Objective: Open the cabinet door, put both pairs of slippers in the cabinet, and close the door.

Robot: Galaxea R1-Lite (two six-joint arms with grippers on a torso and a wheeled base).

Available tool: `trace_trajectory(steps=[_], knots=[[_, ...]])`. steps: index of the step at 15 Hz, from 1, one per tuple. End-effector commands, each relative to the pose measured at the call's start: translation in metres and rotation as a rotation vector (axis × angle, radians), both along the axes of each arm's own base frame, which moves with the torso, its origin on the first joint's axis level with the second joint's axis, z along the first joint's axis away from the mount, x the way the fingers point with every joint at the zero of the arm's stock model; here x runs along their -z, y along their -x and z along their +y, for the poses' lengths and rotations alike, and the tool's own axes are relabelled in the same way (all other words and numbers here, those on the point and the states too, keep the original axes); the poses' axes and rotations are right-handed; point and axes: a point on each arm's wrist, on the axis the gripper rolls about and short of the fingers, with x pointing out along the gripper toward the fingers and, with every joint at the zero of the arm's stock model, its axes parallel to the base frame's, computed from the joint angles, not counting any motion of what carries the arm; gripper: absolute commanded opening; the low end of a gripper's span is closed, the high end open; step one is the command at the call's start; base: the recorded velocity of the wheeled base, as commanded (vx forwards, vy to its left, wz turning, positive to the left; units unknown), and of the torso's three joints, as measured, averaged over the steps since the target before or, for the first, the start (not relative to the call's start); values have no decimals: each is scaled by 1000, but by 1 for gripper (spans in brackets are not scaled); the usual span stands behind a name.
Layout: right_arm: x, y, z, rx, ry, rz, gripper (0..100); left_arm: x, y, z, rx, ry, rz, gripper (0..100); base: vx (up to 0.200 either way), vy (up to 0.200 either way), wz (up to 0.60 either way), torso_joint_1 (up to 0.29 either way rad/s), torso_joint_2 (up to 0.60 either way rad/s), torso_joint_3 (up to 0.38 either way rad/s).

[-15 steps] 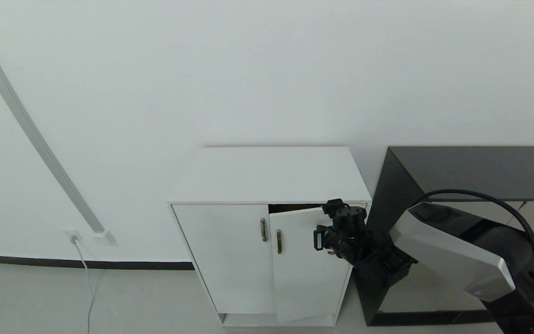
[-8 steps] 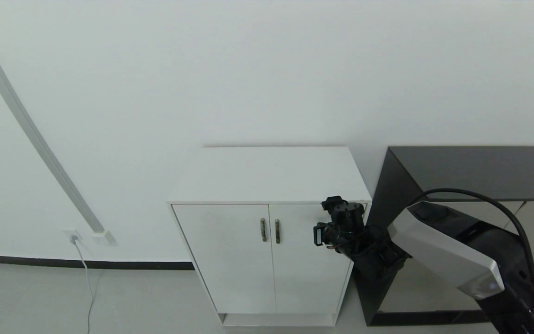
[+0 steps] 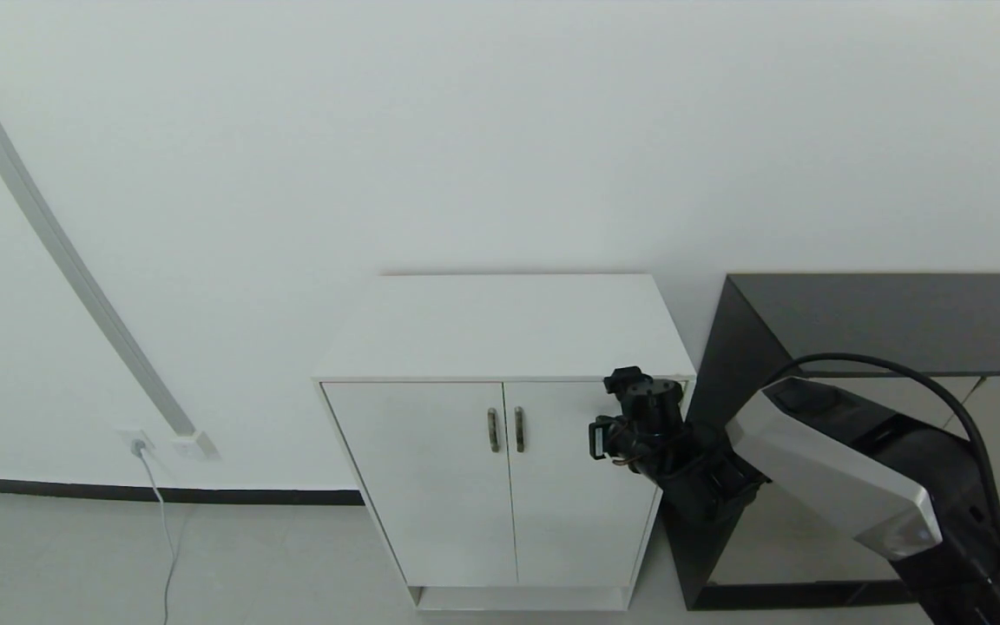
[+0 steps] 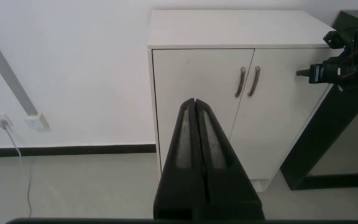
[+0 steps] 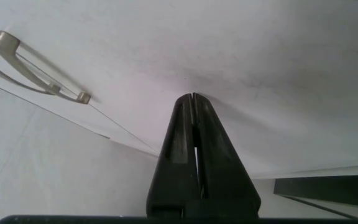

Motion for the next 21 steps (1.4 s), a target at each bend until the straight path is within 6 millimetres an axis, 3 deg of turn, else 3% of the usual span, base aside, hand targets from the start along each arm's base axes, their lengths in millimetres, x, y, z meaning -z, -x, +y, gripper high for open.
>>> trace_trajectory(steps=[1, 4, 8, 17, 21], knots=[[-7, 7, 2, 48, 16, -21, 0, 0, 0, 0, 1, -1, 1, 0, 0, 0, 0, 0, 0, 0], [-23, 26, -4, 49, 28, -67, 0, 0, 0, 0, 1, -1, 1, 0, 0, 0, 0, 0, 0, 0], [-50, 67, -31, 59, 23, -81, 0, 0, 0, 0, 1, -1, 1, 0, 0, 0, 0, 0, 0, 0], [-97, 164, -132, 239, 67, -136, 0, 0, 0, 0, 2, -1, 1, 0, 0, 0, 0, 0, 0, 0], [-111, 212, -167, 327, 141, -141, 0, 0, 0, 0, 1, -1, 1, 0, 0, 0, 0, 0, 0, 0]])
